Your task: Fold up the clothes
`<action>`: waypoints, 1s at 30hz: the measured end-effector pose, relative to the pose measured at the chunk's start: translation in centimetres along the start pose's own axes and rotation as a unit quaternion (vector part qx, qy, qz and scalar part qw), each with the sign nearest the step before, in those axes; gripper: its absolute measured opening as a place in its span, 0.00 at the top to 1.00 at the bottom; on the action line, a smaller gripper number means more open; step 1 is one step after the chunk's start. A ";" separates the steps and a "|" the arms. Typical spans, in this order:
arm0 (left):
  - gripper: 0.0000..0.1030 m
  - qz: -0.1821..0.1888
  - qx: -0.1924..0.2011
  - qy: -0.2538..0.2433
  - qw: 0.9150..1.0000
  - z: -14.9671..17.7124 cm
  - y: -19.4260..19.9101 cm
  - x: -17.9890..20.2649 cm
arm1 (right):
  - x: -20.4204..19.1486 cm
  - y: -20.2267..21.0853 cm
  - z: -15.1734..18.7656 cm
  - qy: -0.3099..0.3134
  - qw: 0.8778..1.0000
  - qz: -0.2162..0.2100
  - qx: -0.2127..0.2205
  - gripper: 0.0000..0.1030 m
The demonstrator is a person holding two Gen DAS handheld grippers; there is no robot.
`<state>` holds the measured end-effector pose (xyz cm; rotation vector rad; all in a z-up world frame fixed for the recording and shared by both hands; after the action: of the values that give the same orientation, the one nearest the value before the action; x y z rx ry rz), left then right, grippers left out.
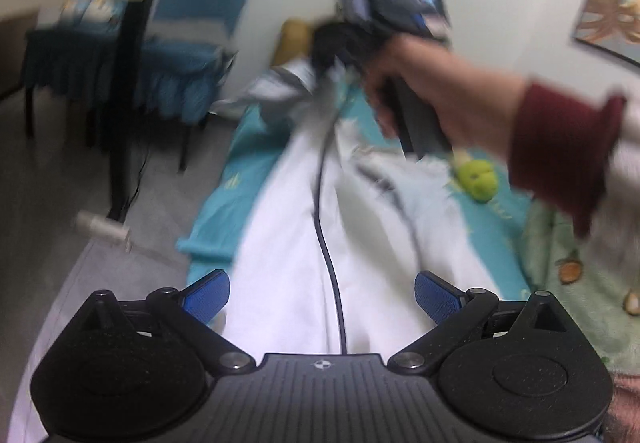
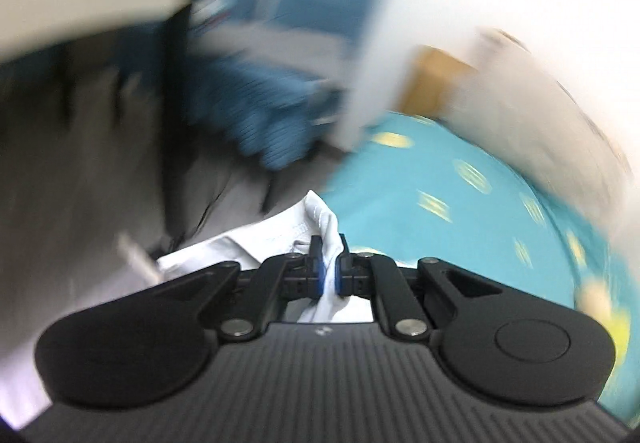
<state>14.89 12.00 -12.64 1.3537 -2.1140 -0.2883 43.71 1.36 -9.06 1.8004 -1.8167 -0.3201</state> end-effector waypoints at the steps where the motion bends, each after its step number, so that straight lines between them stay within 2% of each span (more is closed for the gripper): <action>1: 0.03 0.005 0.007 -0.011 1.000 -0.1 0.0 0.6 | 2.0 0.0 1.4 -0.033 0.999 0.004 -0.010 0.93; 5: 0.03 0.020 0.010 -0.044 0.999 0.1 -0.8 2.7 | 9.6 -0.3 8.2 -0.152 0.987 0.015 -0.055 0.93; 9: 0.03 0.010 -0.006 -0.062 0.998 0.7 -2.6 3.7 | 17.1 -0.7 14.9 -0.268 0.958 0.027 -0.100 0.90; 11: 0.03 0.007 -0.013 -0.066 0.998 0.9 -3.2 3.9 | 18.2 0.0 16.9 -0.294 0.950 -0.004 -0.101 0.85; 12: 0.03 0.005 -0.015 -0.068 0.998 1.1 -3.4 4.0 | 18.6 0.5 17.4 -0.297 0.950 -0.016 -0.095 0.71; 13: 0.03 0.004 -0.016 -0.071 0.997 1.2 -3.4 4.1 | 18.5 1.1 17.4 -0.288 0.954 -0.028 -0.083 0.43; 15: 0.03 0.001 -0.017 -0.076 0.997 1.4 -3.4 4.3 | 18.1 2.4 17.4 -0.266 0.961 -0.053 -0.056 0.09; 19: 0.03 -0.007 -0.017 -0.088 0.996 1.5 -3.4 4.8 | 16.2 3.7 15.7 -0.163 0.985 -0.046 0.006 0.09; 22: 0.03 -0.013 -0.018 -0.092 0.996 1.7 -3.5 4.9 | 13.8 3.2 13.5 -0.074 0.995 -0.038 0.054 0.09; 23: 0.03 -0.012 -0.020 -0.091 0.996 1.7 -3.7 4.8 | 12.9 2.9 12.9 -0.049 0.996 -0.046 0.057 0.09; 24: 0.03 -0.013 -0.023 -0.089 0.996 1.7 -3.9 4.8 | 11.9 2.6 12.3 -0.025 0.996 -0.055 0.059 0.10; 26: 0.03 -0.013 -0.028 -0.086 0.996 1.8 -4.4 4.7 | 10.0 1.4 11.6 0.025 0.996 -0.073 0.049 0.16; 27: 0.03 -0.013 -0.030 -0.085 0.996 1.9 -4.5 4.6 | 9.1 0.5 11.6 0.050 0.995 -0.075 0.037 0.29; 28: 0.03 -0.012 -0.032 -0.085 0.996 1.9 -4.7 4.6 | 8.2 -0.4 11.6 0.073 0.994 -0.075 0.024 0.33; 30: 0.03 -0.012 -0.036 -0.086 0.996 2.1 -4.9 4.4 | 7.0 -2.3 12.0 0.112 0.991 -0.069 -0.008 0.35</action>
<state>16.04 5.57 -15.01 1.3565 -2.2053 -0.5025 39.57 -8.20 -18.55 1.8723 -1.5367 -0.1762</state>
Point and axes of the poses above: each gripper's, at about its wrist camera, not at the fingertips, and y roughly against the way its jaws point, x to its right, z to its underside, the point moved 5 cm from there along -y, roughly the way its jaws point, and after that the axes turned 6 degrees about z, right-handed, at the moved point
